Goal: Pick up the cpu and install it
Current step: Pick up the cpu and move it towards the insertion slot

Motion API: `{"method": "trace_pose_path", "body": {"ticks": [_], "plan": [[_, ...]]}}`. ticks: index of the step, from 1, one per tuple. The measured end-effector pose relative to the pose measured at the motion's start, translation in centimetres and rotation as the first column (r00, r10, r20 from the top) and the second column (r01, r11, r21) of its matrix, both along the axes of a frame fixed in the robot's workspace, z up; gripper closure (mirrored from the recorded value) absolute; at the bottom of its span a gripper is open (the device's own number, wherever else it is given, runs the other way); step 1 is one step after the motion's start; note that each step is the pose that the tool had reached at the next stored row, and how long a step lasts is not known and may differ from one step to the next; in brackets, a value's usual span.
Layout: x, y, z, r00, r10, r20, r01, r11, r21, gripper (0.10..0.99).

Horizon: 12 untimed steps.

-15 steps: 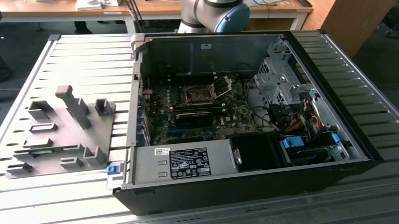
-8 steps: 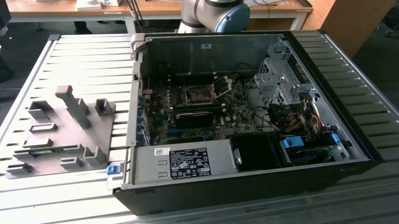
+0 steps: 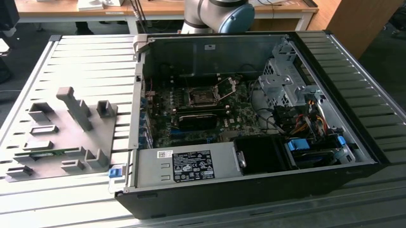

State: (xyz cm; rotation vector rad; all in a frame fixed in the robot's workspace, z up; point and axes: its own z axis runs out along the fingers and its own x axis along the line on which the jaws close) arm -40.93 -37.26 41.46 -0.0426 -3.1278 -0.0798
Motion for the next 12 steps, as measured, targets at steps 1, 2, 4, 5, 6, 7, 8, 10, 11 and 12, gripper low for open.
{"method": "trace_pose_path", "body": {"ticks": [1,2,4,5,6,7,8,10,11,12], "plan": [[0.13,0.01,-0.02,1.0000,0.000,0.0000,0.000,1.0000,0.000,0.545],[0.27,0.02,-0.04,1.0000,0.000,0.0001,0.000,1.0000,0.000,0.545],[0.56,0.03,-0.08,1.0000,0.000,0.0000,0.000,1.0000,0.000,0.545],[0.68,0.04,-0.12,1.0000,0.000,0.0000,0.000,1.0000,0.000,0.545],[0.75,0.04,-0.17,1.0000,0.000,0.0001,0.000,1.0000,0.000,0.545],[0.79,0.04,-0.23,1.0000,0.000,0.0001,0.000,1.0000,0.000,0.545],[0.81,0.04,-0.30,1.0000,0.000,0.0002,0.000,1.0000,0.001,0.545],[0.93,0.04,-0.56,1.0000,0.000,0.0001,0.000,1.0000,0.002,0.545],[0.98,0.04,-0.60,1.0000,0.000,-0.0001,0.000,1.0000,0.002,0.545],[1.02,0.04,-0.63,1.0000,0.000,-0.0002,0.000,1.0000,0.002,0.545]]}}
